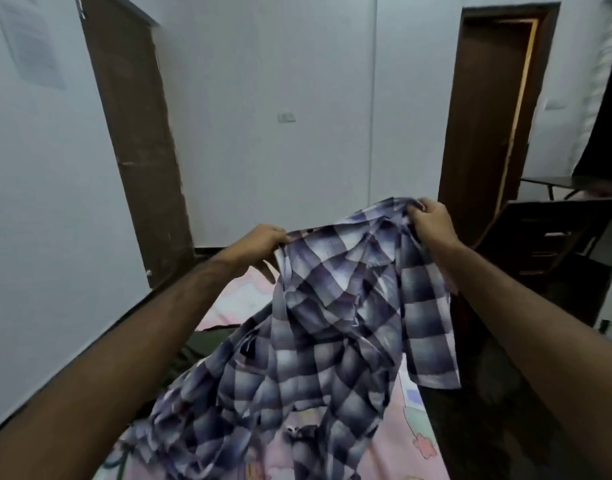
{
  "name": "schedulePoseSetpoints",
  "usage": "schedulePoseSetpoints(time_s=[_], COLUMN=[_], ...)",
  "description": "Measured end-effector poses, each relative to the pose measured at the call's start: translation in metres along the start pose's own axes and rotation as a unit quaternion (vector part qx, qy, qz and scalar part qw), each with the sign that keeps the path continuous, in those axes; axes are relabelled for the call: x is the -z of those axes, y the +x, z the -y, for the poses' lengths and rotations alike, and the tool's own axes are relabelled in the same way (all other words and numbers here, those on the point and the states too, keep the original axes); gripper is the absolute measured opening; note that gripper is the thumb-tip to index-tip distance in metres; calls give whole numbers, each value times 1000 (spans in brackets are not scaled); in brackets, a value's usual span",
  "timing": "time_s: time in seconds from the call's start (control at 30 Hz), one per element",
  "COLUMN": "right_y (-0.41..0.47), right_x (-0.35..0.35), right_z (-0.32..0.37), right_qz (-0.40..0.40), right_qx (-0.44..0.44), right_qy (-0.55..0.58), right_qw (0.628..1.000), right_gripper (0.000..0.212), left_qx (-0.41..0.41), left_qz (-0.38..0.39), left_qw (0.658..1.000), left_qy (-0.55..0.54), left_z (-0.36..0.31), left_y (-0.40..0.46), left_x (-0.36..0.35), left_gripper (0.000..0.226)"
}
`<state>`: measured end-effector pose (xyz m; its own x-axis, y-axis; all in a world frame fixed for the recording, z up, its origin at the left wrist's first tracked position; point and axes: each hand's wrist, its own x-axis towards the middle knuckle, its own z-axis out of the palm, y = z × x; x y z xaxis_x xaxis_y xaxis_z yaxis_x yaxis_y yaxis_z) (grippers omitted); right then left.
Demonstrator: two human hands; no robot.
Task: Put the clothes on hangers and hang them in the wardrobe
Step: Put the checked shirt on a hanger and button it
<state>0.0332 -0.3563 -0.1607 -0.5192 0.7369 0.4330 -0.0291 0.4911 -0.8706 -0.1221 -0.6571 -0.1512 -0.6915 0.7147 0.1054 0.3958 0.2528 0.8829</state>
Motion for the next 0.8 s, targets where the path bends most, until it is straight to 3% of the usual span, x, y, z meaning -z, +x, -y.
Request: schedulePoseSetpoints(time_s=[0.03, 0.1, 0.13, 0.2, 0.27, 0.33, 0.4, 0.47, 0.57, 0.63, 0.8], right_y=[1, -15, -29, -59, -86, -106, -114, -109, -94, -88, -79], right_x=[-6, -18, -25, -36, -42, -44, -47, -53, -52, -51, -52], right_z=[-15, -44, -56, -69, -63, -52, -51, -63, -74, -68, -23], right_qz=[26, 94, 108, 110, 160, 268, 317, 293, 254, 263, 267], right_qx=[-21, -30, -14, 65, 99, 65, 55, 51, -26, -97, -79], right_qy=[-19, -104, -168, -211, -80, 61, 100, 78, 97, 176, 263], right_qw=[999, 990, 980, 969, 979, 959, 942, 952, 962, 943, 924], right_gripper=[11, 47, 55, 46, 24, 13, 34, 48, 33, 32, 14], left_qx=[8, 20, 23, 20, 5, -11, -37, -70, -100, -118, -180], left_qz=[-11, -33, -50, -84, -100, -106, -114, -118, -120, -123, -129], left_qw=[999, 991, 983, 969, 960, 954, 945, 934, 918, 905, 899], left_qy=[-37, -131, -174, -231, -260, -282, -304, -328, -365, -390, -377], left_z=[2, 4, 1, -8, -23, -41, -56, -67, -79, -88, -118], left_y=[5, 16, 23, 40, 55, 67, 75, 80, 80, 80, 67], left_x=[-11, -34, -44, -61, -79, -97, -110, -118, -116, -110, -89], left_gripper=[15, 16, 19, 23, 21, 16, 14, 16, 16, 13, 9])
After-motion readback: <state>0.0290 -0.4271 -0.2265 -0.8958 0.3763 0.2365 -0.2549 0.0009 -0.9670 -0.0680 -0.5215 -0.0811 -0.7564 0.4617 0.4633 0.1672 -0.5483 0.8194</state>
